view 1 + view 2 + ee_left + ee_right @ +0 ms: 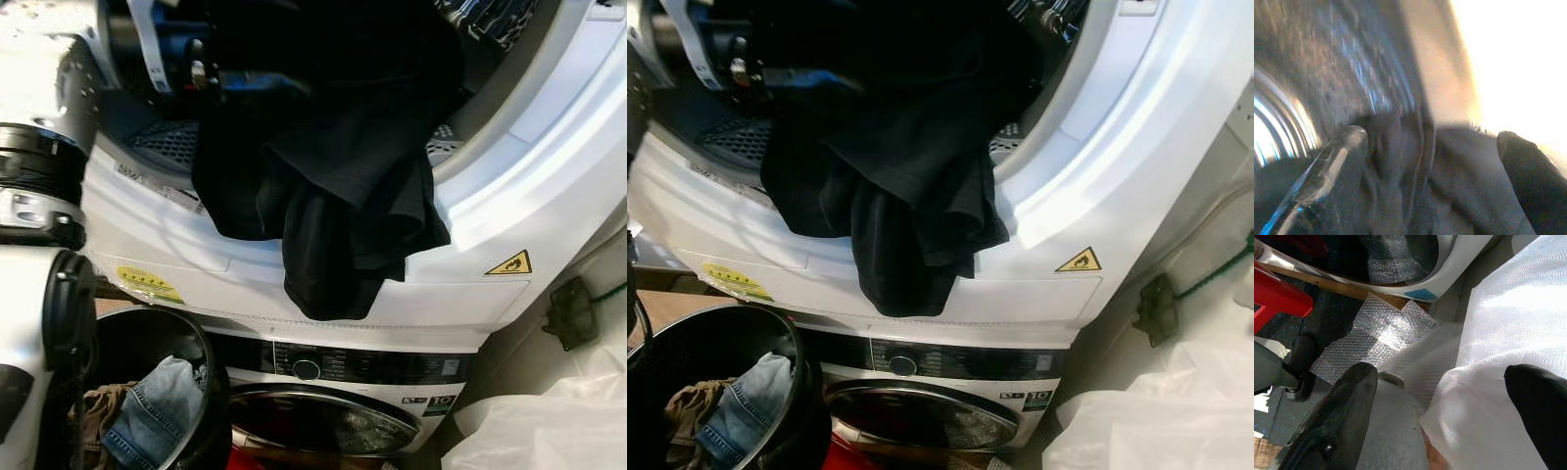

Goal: Clothes washing

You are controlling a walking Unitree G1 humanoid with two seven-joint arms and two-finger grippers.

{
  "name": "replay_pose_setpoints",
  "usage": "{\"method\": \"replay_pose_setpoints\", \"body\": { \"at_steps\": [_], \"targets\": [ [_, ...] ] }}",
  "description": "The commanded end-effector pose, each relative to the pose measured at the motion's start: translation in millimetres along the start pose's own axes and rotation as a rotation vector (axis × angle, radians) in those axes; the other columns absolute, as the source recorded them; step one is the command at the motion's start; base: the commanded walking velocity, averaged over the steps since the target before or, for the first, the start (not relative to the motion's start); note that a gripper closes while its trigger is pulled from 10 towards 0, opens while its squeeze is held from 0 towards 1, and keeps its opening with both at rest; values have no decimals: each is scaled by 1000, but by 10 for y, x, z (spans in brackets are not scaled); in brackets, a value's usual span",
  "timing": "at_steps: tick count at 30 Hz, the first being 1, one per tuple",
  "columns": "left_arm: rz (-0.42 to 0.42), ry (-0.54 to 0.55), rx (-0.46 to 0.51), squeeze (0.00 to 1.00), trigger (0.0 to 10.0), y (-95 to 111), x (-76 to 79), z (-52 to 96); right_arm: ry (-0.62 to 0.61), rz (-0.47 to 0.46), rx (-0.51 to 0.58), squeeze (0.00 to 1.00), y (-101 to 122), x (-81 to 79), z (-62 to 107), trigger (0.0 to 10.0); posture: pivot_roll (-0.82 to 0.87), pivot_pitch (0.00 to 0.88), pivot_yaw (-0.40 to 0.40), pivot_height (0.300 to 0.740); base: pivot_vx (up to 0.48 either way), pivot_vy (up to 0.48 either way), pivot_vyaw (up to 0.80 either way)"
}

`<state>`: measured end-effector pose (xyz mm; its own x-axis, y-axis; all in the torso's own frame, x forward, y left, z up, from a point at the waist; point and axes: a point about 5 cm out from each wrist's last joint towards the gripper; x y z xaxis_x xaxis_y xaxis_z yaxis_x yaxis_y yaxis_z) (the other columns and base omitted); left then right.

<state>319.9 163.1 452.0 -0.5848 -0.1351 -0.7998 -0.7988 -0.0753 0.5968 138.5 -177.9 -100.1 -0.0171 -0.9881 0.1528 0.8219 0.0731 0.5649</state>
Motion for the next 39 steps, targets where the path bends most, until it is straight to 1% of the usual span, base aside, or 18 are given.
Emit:
{"method": "replay_pose_setpoints", "body": {
  "at_steps": [1, 5, 9, 14, 18, 20, 21, 24, 25, 27, 30, 31, 32, 33, 35, 36, 38, 39],
  "targets": [
    [-49, -13, 52, 1000, 10000, 210, -13, 57, 16, 8, -58, 0, -154, -48, 42, 10000, 74, 55, 94, 740, 0, 0, 0],
    [-27, -68, 112, 1000, 10000, 289, 53, 46, 18, 9, -58, 0, -147, -53, 39, 10000, 79, 53, 90, 740, 0, 0, 0],
    [49, -144, 165, 1000, 10000, 290, 136, 27, 21, 12, -54, 0, -127, -57, 32, 10000, 86, 51, 87, 740, 0, 0, 0],
    [53, -335, 125, 1000, 10000, 312, 482, 22, 22, 11, -49, 0, -100, -61, 24, 10000, 91, 46, 84, 740, 0, 0, 0],
    [109, -410, 135, 1000, 10000, 365, 622, 42, 24, 12, -47, 0, -86, -68, 20, 10000, 101, 46, 83, 740, 0, 0, 0],
    [193, -493, 143, 1000, 10000, 365, 809, 91, 28, 15, -46, 0, -75, -77, 17, 10000, 106, 45, 83, 740, 0, 0, 0],
    [305, -567, 159, 1000, 10000, 338, 988, 103, 30, 17, -46, 0, -67, -83, 14, 10000, 114, 46, 82, 740, 0, 0, 0],
    [473, -668, 166, 1000, 10000, 232, 1288, 84, 36, 25, -47, 0, -69, -92, 15, 10000, 129, 45, 82, 740, 0, 0, 0],
    [473, -668, 166, 1000, 10000, 232, 1288, 84, 36, 25, -47, 0, -69, -92, 15, 10000, 129, 45, 82, 740, 0, 0, 0],
    [541, -700, 164, 1000, 10000, 143, 1453, 64, 39, 29, -49, 0, -72, -100, 16, 10000, 137, 46, 81, 740, 0, 0, 0],
    [581, -676, 121, 1000, 10000, -85, 1720, -39, 44, 34, -50, 0, -70, -118, 16, 10000, 137, 43, 80, 740, 0, 0, 0],
    [550, -587, 31, 1000, 10000, -309, 1859, -132, 46, 35, -49, 0, -62, -126, 15, 10000, 136, 43, 81, 740, 0, 0, 0],
    [550, -587, 31, 1000, 10000, -309, 1859, -132, 46, 35, -49, 0, -62, -126, 15, 10000, 136, 43, 81, 740, 0, 0, 0],
    [524, -526, -23, 1000, 10000, -451, 1948, -187, 47, 36, -48, 0, -55, -129, 12, 10000, 136, 38, 83, 740, 0, 0, 0],
    [560, -461, -26, 1000, 10000, -542, 2133, -267, 44, 33, -44, 0, -44, -128, 9, 10000, 133, 36, 85, 740, 0, 0, 0],
    [586, -429, -21, 1000, 10000, -561, 2299, -335, 41, 31, -41, 0, -36, -124, 7, 10000, 133, 36, 85, 740, 0, 0, 0],
    [595, -421, 11, 1000, 10000, -518, 2421, -393, 36, 28, -38, 0, -27, -116, 4, 10000, 129, 35, 88, 740, 0, 0, 0],
    [620, -361, 15, 1000, 10000, -484, 2568, -490, 32, 27, -35, 0, -18, -103, 1, 10000, 130, 37, 91, 740, 0, 0, 0]
  ]
}}
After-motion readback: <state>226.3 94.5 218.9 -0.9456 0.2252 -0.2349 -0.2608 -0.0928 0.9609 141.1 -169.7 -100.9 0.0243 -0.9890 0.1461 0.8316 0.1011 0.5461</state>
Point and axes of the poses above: a point about 5 cm out from each wrist's last joint towards the gripper, its own z axis pointing back from the gripper into the wrist, its own y axis along the axis of the wrist's last joint, x = y × z, and after that the axes turned 11 degrees about -z, right-handed
